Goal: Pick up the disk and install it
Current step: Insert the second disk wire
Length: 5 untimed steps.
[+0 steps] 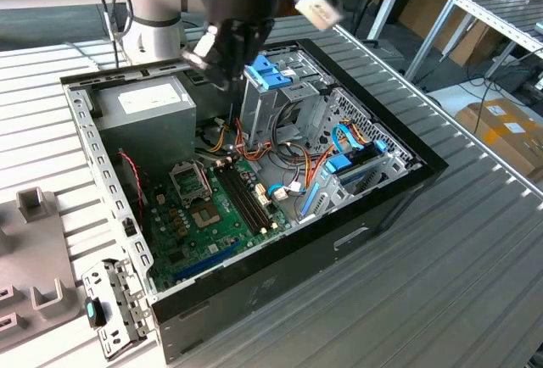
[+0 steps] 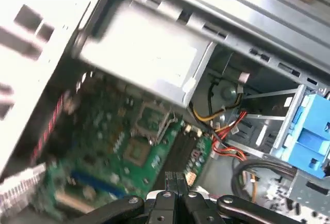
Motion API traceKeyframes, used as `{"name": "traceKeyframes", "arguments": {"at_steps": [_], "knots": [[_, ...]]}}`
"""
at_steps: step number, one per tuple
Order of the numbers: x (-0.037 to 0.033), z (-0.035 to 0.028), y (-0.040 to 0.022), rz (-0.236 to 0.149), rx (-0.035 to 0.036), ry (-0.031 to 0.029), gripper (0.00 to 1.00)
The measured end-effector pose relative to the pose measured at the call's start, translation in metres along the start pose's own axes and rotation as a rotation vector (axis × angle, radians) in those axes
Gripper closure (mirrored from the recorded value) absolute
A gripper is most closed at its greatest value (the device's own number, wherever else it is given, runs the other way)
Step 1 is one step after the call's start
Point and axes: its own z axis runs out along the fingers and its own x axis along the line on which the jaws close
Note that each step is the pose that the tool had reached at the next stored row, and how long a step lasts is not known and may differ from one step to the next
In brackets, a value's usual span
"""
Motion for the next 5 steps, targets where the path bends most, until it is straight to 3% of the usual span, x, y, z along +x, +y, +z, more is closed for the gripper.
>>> {"name": "traceKeyframes", "arguments": {"at_steps": [1, 3, 5], "knots": [[0.0027, 0.0006, 0.0069, 0.047, 0.001, 0.0003, 0.89], [0.0092, 0.0023, 0.0258, 0.175, 0.0045, 0.0018, 0.89], [0.013, 0.0037, 0.0387, 0.263, 0.0069, 0.0027, 0.89]]}}
